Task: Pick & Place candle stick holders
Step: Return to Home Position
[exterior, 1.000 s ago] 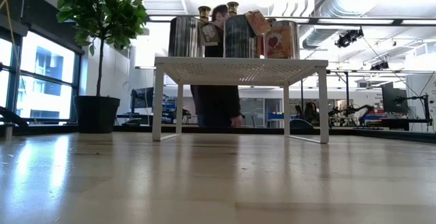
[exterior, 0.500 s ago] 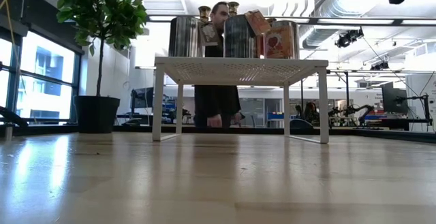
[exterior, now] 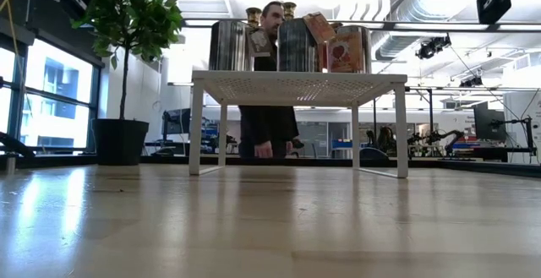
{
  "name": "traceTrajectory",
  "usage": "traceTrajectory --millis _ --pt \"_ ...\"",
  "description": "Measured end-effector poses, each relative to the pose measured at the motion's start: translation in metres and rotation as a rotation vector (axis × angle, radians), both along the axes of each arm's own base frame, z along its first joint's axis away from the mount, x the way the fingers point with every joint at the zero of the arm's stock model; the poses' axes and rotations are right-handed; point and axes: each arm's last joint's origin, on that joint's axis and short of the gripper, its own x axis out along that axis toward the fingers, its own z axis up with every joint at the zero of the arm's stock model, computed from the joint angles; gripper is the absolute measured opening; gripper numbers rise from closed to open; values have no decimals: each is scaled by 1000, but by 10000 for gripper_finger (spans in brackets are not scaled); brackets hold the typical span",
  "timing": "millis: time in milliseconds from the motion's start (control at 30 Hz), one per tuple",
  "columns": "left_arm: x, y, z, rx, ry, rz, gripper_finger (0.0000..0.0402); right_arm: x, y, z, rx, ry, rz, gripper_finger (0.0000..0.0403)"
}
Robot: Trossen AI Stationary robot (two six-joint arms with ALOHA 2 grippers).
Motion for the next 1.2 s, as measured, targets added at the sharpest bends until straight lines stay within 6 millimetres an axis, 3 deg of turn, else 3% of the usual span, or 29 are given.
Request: traceTrajectory --millis 333,633,933,1200 --pt "17 -1 -29 32 77 43 0 12 8 -25 11 44 -28 0" --pt "27 -1 -43 44 48 87 0 21 16 -50 9 70 -54 0" --pt "40 -1 -69 56 56 135 0 31 23 -78 -6 74 -75 0" --pt "48 -2 -92 81 66 137 0 34 25 -87 11 52 -67 0"
